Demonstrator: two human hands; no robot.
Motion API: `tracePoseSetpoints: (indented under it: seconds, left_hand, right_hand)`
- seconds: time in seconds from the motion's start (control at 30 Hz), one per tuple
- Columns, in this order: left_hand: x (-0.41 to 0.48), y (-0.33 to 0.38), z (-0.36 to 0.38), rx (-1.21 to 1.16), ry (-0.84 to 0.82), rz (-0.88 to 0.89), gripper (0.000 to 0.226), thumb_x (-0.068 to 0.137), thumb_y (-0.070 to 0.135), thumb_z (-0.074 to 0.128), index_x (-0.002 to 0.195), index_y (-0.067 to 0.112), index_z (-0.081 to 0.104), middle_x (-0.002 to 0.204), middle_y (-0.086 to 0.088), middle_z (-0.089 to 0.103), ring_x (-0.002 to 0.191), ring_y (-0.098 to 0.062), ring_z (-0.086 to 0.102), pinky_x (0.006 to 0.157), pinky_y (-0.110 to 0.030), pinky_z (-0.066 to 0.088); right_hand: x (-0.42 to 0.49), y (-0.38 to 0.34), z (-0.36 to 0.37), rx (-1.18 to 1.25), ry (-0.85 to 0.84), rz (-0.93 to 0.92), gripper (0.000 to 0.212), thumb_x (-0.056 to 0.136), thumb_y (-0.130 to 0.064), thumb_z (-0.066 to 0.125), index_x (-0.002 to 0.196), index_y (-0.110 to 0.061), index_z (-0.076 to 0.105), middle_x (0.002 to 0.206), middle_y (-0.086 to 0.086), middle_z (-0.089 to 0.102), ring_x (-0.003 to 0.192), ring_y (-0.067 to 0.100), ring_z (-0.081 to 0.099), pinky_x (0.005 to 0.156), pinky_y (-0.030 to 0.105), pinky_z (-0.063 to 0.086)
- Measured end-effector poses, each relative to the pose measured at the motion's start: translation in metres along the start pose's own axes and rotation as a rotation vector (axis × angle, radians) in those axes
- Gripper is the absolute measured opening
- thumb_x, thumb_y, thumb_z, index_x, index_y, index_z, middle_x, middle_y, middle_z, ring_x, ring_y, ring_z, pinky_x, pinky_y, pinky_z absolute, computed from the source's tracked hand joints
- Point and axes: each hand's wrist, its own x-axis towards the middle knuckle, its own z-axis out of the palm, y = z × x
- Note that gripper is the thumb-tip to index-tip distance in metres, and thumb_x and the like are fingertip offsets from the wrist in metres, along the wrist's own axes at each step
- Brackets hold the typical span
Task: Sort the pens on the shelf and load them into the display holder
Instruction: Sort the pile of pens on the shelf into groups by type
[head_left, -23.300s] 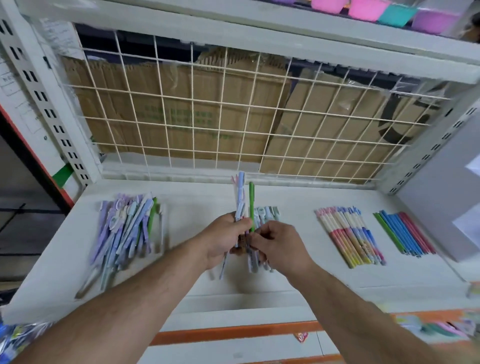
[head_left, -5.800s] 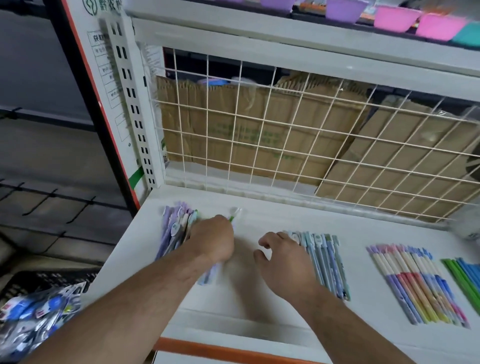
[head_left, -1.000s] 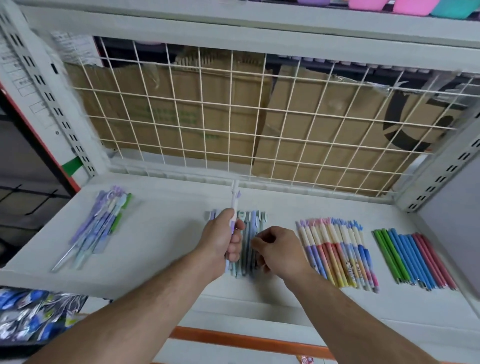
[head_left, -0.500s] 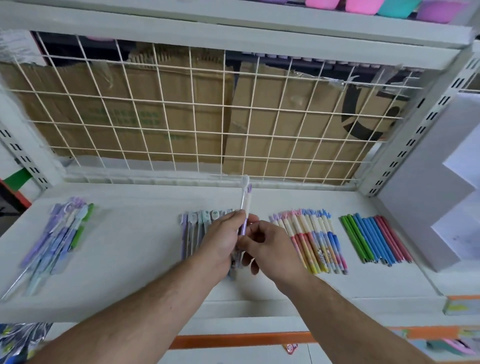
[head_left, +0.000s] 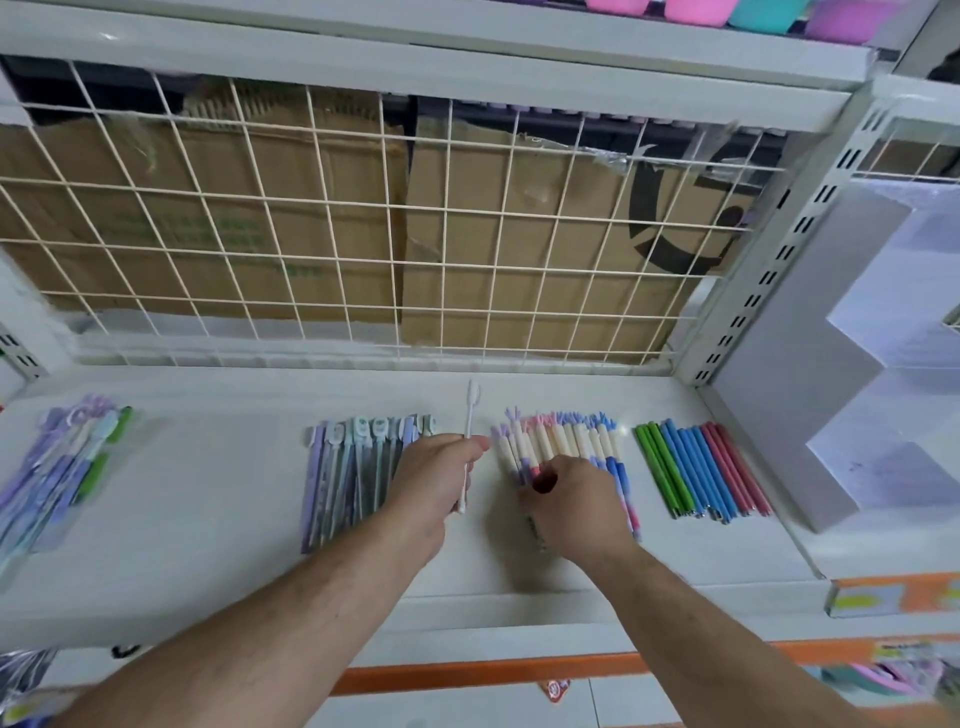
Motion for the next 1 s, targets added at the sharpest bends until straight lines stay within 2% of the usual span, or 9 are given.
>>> tracePoseSetpoints:
  seconds: [0.17,0.3,0.47,0.6,0.7,0.77,0.83,0.9,1.0]
  left_hand:
    - [0.001,-0.002,0.0,0.003,0.029,0.013,0.011,0.086,0.01,0.067,0.088,0.013,0.077,0.061,0.001,0.052,0.064,-0.02,0.046,0.052,-0.024,0.036]
    - [-0.001,-0.003,-0.003,0.046,0.021,0.036,0.015,0.085,0.007,0.067,0.093,0.017,0.075,0.063,0.002,0.056,0.06,-0.016,0.049,0.045,-0.02,0.039]
    - [-0.001,-0.006,-0.007,0.083,0.02,0.064,0.02,0.08,0.006,0.069,0.098,0.016,0.071,0.067,0.0,0.057,0.052,-0.014,0.046,0.048,-0.025,0.036]
    - [0.001,-0.009,-0.012,0.115,0.037,0.117,0.004,0.084,0.011,0.067,0.088,0.011,0.069,0.058,0.003,0.05,0.05,-0.016,0.039,0.047,-0.024,0.028]
    - [0.001,-0.011,-0.018,0.273,0.131,0.233,0.024,0.086,0.021,0.065,0.07,0.004,0.057,0.053,0.001,0.042,0.052,-0.018,0.036,0.052,-0.027,0.026]
    - [-0.001,-0.009,-0.027,0.429,0.211,0.327,0.025,0.086,0.022,0.063,0.066,0.007,0.057,0.05,-0.002,0.049,0.046,-0.017,0.041,0.047,-0.029,0.032]
    - [-0.003,-0.008,-0.039,0.554,0.276,0.39,0.013,0.083,0.02,0.062,0.074,0.011,0.064,0.061,-0.004,0.065,0.052,-0.018,0.058,0.052,-0.031,0.046]
    - [-0.003,-0.006,-0.056,0.652,0.311,0.413,0.004,0.082,0.021,0.063,0.085,0.02,0.065,0.066,-0.001,0.069,0.059,-0.013,0.064,0.058,-0.029,0.052]
    - [0.001,-0.006,-0.077,0.767,0.301,0.423,0.024,0.084,0.02,0.06,0.106,0.03,0.057,0.057,0.002,0.062,0.049,-0.009,0.058,0.056,-0.029,0.052]
  right_hand:
    - [0.001,-0.002,0.008,-0.103,-0.029,-0.108,0.024,0.095,-0.038,0.06,0.076,-0.024,0.054,0.064,-0.007,0.058,0.057,0.01,0.053,0.048,0.023,0.032]
    - [0.0,-0.005,0.013,-0.205,-0.027,-0.241,0.014,0.097,-0.032,0.053,0.091,-0.02,0.053,0.072,-0.004,0.059,0.064,0.017,0.056,0.053,0.027,0.037]
    - [0.0,-0.007,0.014,-0.298,-0.013,-0.253,0.013,0.098,-0.034,0.049,0.095,-0.022,0.049,0.069,-0.008,0.053,0.061,0.014,0.054,0.049,0.026,0.036]
    - [-0.002,-0.008,0.013,-0.238,0.029,-0.257,0.013,0.097,-0.035,0.05,0.096,-0.022,0.051,0.071,-0.007,0.058,0.063,0.015,0.057,0.05,0.027,0.039]
    - [-0.003,-0.013,0.012,-0.155,0.076,-0.322,0.009,0.094,-0.031,0.055,0.092,-0.022,0.054,0.081,-0.005,0.063,0.07,0.017,0.06,0.058,0.029,0.047]
    - [-0.004,-0.018,0.014,-0.107,0.104,-0.351,0.007,0.093,-0.03,0.059,0.092,-0.023,0.058,0.086,-0.006,0.064,0.072,0.016,0.06,0.06,0.029,0.047]
    - [-0.004,-0.025,0.017,-0.067,0.115,-0.36,0.008,0.092,-0.03,0.061,0.095,-0.023,0.062,0.09,-0.007,0.066,0.076,0.015,0.062,0.066,0.03,0.051]
    - [-0.005,-0.032,0.022,-0.047,0.109,-0.363,0.009,0.092,-0.031,0.062,0.096,-0.023,0.063,0.092,-0.008,0.067,0.078,0.014,0.063,0.069,0.032,0.054]
    - [-0.007,-0.041,0.029,-0.044,0.102,-0.373,0.007,0.092,-0.031,0.061,0.093,-0.024,0.062,0.09,-0.01,0.067,0.077,0.011,0.062,0.067,0.032,0.055]
